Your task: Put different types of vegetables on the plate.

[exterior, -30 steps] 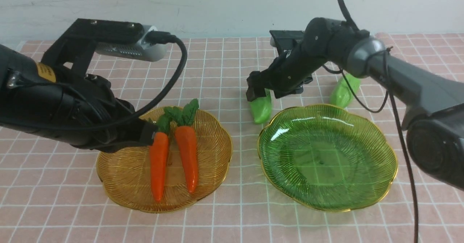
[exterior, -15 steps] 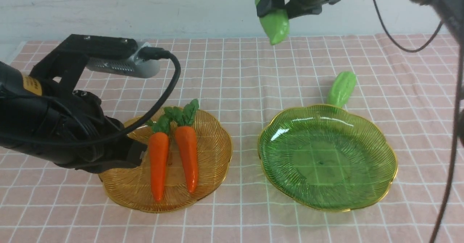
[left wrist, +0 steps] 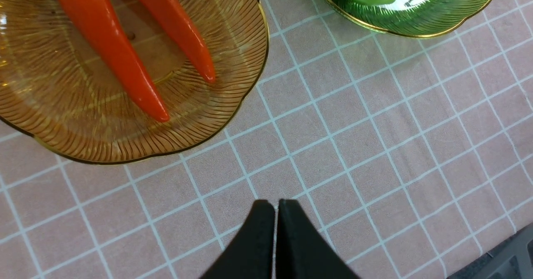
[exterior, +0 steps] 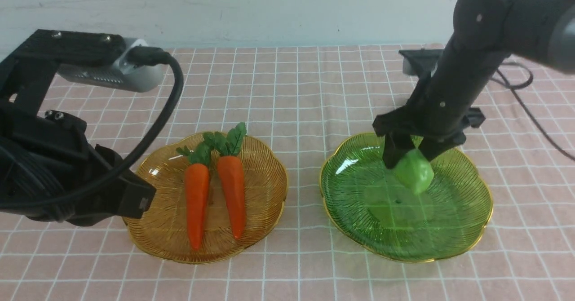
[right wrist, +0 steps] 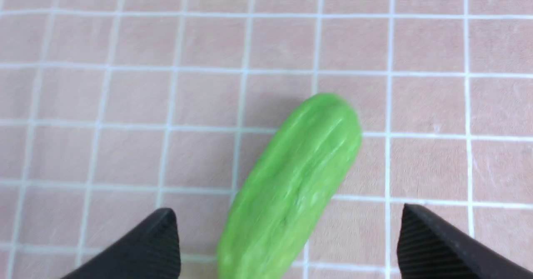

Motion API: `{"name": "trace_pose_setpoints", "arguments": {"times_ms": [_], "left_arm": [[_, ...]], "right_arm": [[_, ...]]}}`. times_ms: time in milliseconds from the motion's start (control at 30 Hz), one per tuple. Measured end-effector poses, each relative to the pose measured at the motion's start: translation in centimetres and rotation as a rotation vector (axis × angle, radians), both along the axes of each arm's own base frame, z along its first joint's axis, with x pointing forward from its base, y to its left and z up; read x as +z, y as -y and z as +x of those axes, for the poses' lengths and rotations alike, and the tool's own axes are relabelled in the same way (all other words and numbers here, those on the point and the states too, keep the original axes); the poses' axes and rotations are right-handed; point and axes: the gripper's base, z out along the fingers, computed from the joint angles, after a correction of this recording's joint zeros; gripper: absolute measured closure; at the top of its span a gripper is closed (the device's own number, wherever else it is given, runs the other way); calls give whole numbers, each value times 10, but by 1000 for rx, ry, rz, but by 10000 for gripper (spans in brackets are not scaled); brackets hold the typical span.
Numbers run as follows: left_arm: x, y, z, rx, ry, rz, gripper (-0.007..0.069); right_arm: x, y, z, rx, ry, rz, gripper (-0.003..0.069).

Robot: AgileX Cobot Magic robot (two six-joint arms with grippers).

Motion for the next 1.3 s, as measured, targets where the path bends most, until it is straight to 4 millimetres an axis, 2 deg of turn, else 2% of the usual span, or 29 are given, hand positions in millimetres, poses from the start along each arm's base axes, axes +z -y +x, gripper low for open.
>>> {"name": "trace_pose_setpoints", "arguments": {"times_ms": [133, 300, 600, 700, 800, 833, 933, 1000, 1100, 1233, 1300], "left_arm": [[0, 0, 0, 1, -1, -1, 628], [0, 0, 0, 1, -3, 6, 628], [-2, -3, 0, 27, -19, 21, 628], [-2, -3, -1, 32, -27, 29, 628], [-2, -4, -1, 36, -27, 34, 628], [-2, -4, -1, 36, -27, 34, 628], [-2, -4, -1, 36, -26, 36, 628], [-2, -4, -1, 36, -26, 37, 628], [-2, -4, -1, 36, -26, 37, 628], [-2, -4, -1, 37, -25, 39, 628], [-2, -4, -1, 36, -26, 39, 628]], "right_arm": [[-28, 6, 21, -45, -20, 28, 9], [-58, 3, 35, -78, -48, 54, 13], [-99, 1, 41, -133, -142, 85, 25], [-103, -1, 40, -135, -167, 108, 84], [-99, -3, 40, -119, -172, 119, 207], [-96, -2, 40, -112, -173, 116, 267], [-79, -1, 39, -96, -165, 102, 258], [-57, 2, 39, -93, -139, 94, 256], [-6, 10, 33, -87, -64, 79, 256], [82, 19, 7, -68, 112, 70, 256], [100, 20, -5, -62, 133, 74, 256]]}}
